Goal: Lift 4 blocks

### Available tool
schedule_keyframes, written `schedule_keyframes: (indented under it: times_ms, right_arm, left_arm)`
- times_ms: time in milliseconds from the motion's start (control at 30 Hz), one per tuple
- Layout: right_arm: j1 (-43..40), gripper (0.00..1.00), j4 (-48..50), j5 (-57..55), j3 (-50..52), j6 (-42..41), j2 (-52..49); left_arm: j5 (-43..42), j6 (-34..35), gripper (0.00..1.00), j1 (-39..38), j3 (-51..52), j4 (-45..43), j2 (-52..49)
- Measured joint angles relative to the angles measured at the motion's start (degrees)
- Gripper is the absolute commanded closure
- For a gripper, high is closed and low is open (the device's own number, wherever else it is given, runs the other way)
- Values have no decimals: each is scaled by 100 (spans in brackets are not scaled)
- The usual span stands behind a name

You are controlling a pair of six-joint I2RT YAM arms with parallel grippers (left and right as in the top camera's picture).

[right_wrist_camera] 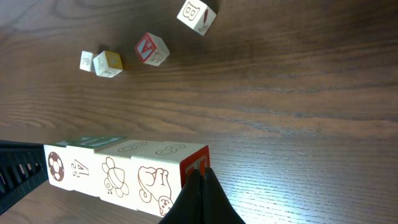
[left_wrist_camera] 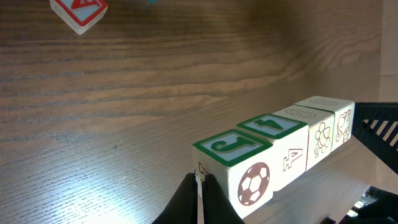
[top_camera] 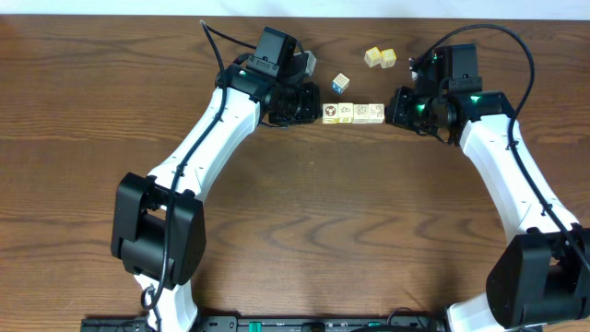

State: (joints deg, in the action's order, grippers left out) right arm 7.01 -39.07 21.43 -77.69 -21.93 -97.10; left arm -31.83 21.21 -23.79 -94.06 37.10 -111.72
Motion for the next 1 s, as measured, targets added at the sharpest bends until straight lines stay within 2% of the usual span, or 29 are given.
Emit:
schedule_keyframes:
  times_ms: [1000]
  right_arm:
    - [0, 99, 7, -46, 0, -2, 0]
  left_arm:
    - [-59, 2, 93, 0, 0, 0, 0]
